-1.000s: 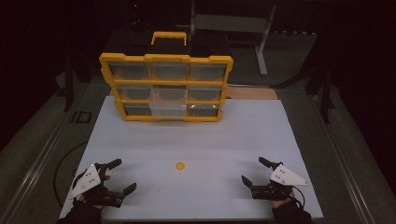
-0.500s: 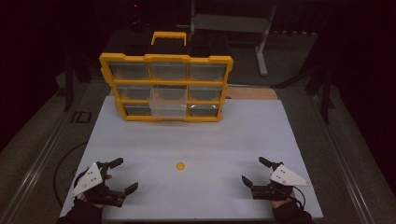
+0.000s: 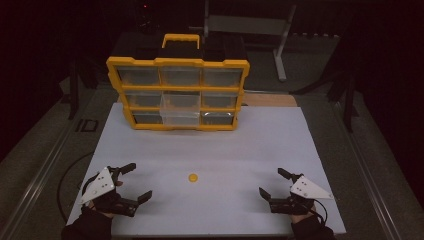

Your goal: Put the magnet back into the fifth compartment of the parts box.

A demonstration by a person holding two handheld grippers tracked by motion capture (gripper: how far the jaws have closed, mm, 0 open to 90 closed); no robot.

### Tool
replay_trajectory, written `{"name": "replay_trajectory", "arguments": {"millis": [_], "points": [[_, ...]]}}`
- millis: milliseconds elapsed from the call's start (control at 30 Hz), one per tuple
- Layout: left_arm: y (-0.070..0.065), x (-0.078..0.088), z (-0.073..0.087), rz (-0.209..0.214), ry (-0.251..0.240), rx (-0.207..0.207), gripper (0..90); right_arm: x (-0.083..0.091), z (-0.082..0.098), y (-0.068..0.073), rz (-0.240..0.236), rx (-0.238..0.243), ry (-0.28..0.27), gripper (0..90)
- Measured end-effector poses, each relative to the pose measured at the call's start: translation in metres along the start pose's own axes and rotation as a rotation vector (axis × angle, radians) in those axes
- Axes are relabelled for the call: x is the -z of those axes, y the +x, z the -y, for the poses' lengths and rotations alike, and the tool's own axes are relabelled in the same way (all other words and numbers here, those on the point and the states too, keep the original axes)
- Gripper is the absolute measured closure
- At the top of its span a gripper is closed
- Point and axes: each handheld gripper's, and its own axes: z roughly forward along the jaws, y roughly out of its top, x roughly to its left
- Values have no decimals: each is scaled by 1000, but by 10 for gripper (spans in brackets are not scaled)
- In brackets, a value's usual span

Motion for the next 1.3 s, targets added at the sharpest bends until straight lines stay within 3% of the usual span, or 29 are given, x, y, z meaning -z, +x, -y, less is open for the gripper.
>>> {"name": "replay_trajectory", "arguments": {"millis": [633, 967, 1300], "points": [[-1, -22, -38, 47, 36, -51, 0, -1, 0, -1, -8, -3, 0, 84], [-5, -42, -54, 86, 50, -74, 0, 0, 0, 0, -35, -18, -4, 84], [-6, -64, -64, 115, 77, -85, 0, 0, 0, -1, -19, -18, -8, 84]]}}
